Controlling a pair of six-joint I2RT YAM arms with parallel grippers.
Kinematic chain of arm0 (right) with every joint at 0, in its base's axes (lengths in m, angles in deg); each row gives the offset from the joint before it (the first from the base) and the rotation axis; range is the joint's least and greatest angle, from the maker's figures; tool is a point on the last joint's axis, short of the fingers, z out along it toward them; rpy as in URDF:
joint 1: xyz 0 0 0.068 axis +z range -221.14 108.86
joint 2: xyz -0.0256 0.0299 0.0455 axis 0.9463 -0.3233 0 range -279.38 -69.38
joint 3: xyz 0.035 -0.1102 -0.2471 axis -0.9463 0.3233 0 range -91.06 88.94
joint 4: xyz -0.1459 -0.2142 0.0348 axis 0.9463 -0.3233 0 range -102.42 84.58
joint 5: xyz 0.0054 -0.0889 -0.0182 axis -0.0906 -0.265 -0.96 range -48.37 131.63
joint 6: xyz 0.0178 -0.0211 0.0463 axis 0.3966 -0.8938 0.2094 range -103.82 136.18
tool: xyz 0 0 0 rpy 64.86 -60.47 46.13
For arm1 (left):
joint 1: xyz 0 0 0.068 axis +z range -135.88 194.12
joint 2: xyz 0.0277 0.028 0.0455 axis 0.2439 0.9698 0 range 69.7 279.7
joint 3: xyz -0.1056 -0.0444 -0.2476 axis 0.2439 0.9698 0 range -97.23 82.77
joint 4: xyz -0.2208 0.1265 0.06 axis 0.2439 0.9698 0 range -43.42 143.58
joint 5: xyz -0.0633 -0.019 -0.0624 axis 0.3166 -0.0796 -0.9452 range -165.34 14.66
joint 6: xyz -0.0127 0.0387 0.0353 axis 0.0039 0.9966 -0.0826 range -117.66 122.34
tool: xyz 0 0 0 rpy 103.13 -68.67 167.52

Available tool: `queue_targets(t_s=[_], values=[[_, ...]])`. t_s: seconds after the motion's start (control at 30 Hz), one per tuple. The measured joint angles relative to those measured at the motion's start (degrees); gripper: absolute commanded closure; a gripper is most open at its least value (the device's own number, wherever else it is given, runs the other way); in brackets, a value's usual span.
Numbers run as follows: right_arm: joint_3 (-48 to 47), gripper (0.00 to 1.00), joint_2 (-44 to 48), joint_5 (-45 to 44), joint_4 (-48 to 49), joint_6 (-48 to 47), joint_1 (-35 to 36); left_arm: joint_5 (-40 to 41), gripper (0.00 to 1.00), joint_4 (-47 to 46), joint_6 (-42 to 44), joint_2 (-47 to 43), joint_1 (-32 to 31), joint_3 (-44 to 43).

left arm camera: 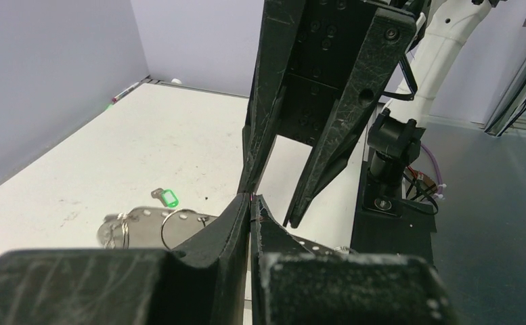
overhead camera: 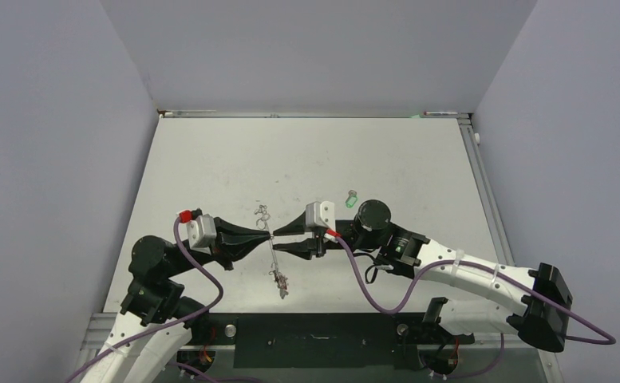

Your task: Put the keys on the keyring

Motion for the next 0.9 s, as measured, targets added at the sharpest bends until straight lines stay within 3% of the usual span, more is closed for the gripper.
queue_targets(t_s=[0.4,0.6,0.9], values=[[-1.6,0.78,-2.7,-0.1,0.0,0.0,0.0,0.0,1.00,0.4,0.0,0.0,0.0,0.0],[-1.9,0.95,-2.8,-0.2,0.0,0.0,0.0,0.0,1.00,0.3,0.0,0.0,0.0,0.0],[-1.9,0.95,-2.8,-0.2,-0.1,-0.7,0.0,0.0,1.00,0.3,0.3,0.0,0.0,0.0]])
